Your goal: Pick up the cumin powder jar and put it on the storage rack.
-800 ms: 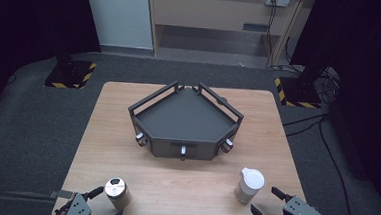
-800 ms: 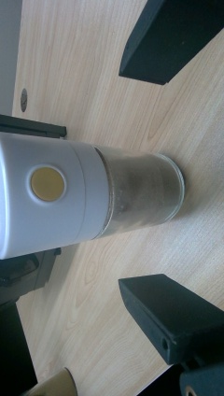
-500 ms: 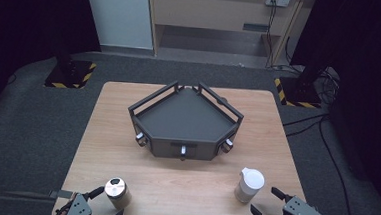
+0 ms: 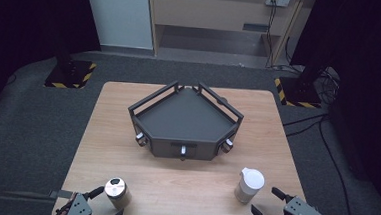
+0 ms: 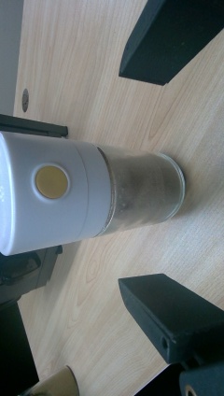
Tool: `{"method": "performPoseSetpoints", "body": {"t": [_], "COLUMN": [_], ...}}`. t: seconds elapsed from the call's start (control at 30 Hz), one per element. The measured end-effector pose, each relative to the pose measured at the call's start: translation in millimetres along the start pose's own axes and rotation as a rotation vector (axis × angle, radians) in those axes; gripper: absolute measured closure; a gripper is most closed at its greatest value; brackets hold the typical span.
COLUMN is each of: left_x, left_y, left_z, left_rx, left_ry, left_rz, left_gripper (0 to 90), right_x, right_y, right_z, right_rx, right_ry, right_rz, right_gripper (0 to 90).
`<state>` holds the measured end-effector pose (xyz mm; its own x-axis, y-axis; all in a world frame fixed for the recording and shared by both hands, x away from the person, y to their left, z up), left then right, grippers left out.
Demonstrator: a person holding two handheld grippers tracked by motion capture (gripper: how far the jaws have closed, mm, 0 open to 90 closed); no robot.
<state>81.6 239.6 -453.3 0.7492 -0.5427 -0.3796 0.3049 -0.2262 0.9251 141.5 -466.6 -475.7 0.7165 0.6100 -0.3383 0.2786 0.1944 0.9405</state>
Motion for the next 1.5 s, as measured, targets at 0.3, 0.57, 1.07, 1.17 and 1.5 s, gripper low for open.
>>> {"method": "performPoseSetpoints", "body": {"t": [0.3, 0.57, 1.07, 1.17, 1.5], "left_x": [7.5, 16.3, 30.6, 32.3, 33.8], "left_y": [-0.8, 0.0, 1.5, -0.1, -2.0], "left_z": [-2.3, -9.6, -25.2, -27.7, -30.6], "left_rx": [-0.012, -0.013, -0.011, -0.009, -0.007], "left_ry": [0.004, 0.013, -0.025, -0.036, -0.047], "left_rz": [-0.002, -0.017, -0.018, -0.016, -0.004], "left_gripper": [5.0, 5.6, 14.9, 18.7, 30.5], "right_x": [0.2, -1.3, -1.0, -0.4, 0.1], "right_y": [0.0, -1.1, -1.9, -1.9, -2.0], "right_z": [0.0, 2.2, 3.0, 3.0, 2.6], "right_rx": [0.003, 0.010, 0.019, 0.019, 0.020], "right_ry": [0.001, -0.002, 0.002, 0.005, 0.006], "right_rz": [-0.002, 0.002, 0.004, 0.004, 0.006], "right_gripper": [2.3, 2.3, 2.3, 2.3, 2.3]}}
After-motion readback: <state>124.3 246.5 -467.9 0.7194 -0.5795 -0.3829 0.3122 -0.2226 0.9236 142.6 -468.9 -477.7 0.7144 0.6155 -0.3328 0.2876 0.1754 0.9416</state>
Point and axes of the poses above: each handheld gripper's, and its own axes: x roughly forward along the jaws, y roughly out of its top, z roughly to its right, the point moved 2 cm from there along x, roughly forward along the jaws, and after that the axes turned 2 degrees about -x, right-handed, at the moved point
